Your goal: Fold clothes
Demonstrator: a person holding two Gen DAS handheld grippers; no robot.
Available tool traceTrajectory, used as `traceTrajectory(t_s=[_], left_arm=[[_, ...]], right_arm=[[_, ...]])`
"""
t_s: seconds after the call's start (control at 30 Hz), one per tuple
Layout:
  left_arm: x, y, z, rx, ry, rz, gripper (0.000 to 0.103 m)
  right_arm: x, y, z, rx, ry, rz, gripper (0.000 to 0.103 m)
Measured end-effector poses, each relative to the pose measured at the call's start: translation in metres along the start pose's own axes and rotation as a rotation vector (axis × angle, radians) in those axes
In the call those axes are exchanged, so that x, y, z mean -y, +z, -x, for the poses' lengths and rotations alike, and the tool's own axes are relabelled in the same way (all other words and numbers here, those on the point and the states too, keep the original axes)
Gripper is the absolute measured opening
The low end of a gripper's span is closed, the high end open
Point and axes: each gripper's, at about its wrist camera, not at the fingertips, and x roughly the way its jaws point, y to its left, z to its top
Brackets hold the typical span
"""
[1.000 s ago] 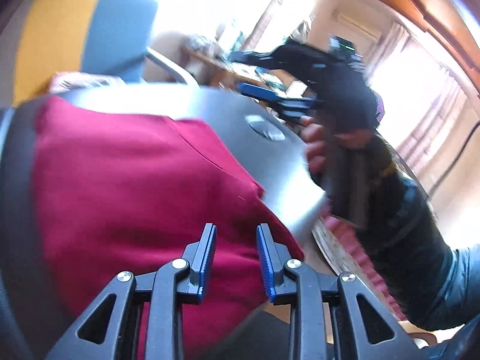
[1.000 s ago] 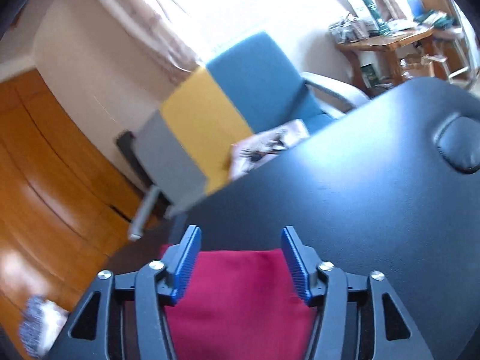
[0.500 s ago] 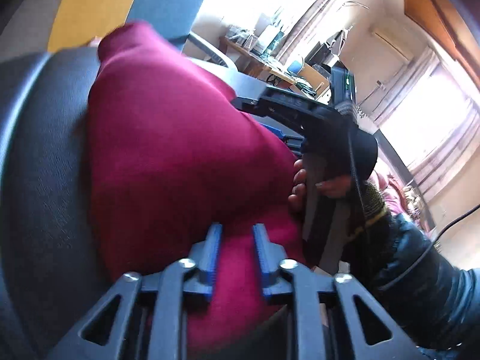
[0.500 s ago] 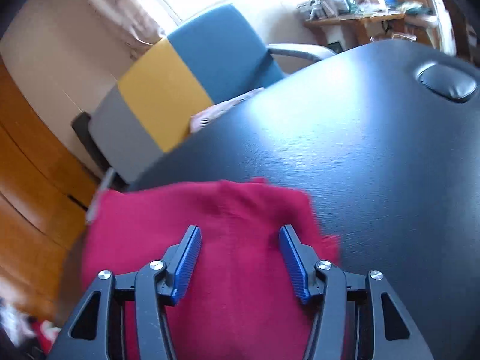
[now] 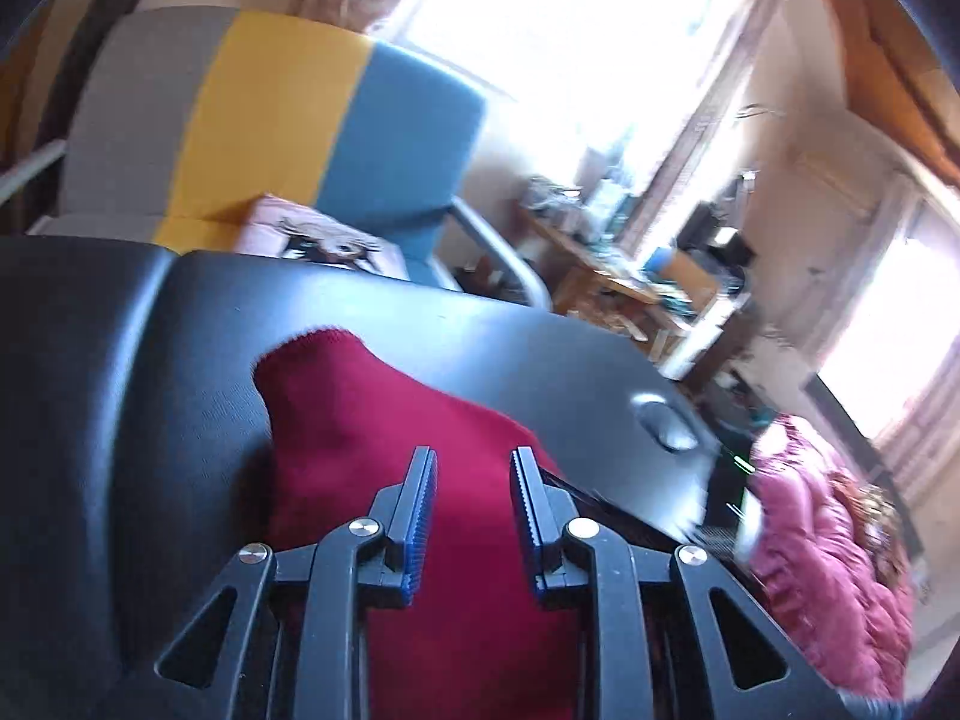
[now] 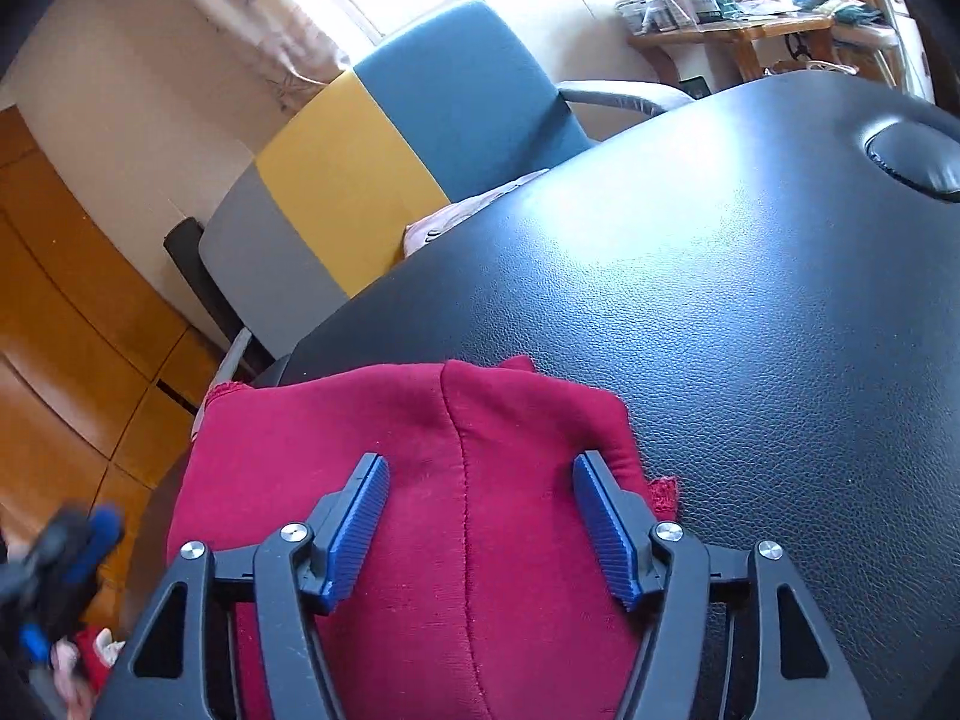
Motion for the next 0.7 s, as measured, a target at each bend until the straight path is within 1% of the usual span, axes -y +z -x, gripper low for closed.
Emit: traceTrajectory(t_s=[0.07, 0.1, 0.17, 0.2, 0.27, 0.33, 0.5, 0.6, 0.7], left_arm=[[0.001, 0.004, -0.029, -0.037, 0.081, 0.027, 0.025], [-0.004, 0.001, -0.045, -0.066, 0.114, 0.05, 0.025], [-0.013, -0.007, -0.079, -0.115, 0.209, 0.071, 0.025], [-0.023, -0.016, -0.091, -0.125, 0.239, 0.073, 0.025], [-0.029, -0.014, -0.098, -0.095, 0.26, 0.079, 0.023], [-0.03, -0.011, -0.106, -0.105, 0.289, 0.043, 0.023], [-0.04, 0.0, -0.117, -0.115, 0.328, 0.005, 0.023], [-0.042, 0.004, -0.108, -0.114, 0.343, -0.015, 0.023], [-0.041, 0.003, -0.101, -0.11, 0.361, -0.023, 0.023]], right_arm=[[-0.001, -0.001, 0.0, 0.0, -0.001, -0.004, 0.066], [-0.003, -0.002, -0.001, -0.001, -0.005, 0.004, 0.066], [-0.008, -0.001, -0.004, -0.003, -0.015, 0.023, 0.067], [-0.01, -0.001, -0.007, -0.004, -0.019, 0.032, 0.067], [-0.014, 0.001, -0.012, -0.007, -0.028, 0.05, 0.069], [-0.016, 0.004, -0.018, -0.008, -0.028, 0.054, 0.07], [-0.02, 0.015, -0.036, -0.008, -0.013, 0.047, 0.071], [-0.026, 0.017, -0.04, -0.012, -0.018, 0.058, 0.071], [-0.028, 0.013, -0.036, -0.014, 0.001, 0.061, 0.071]])
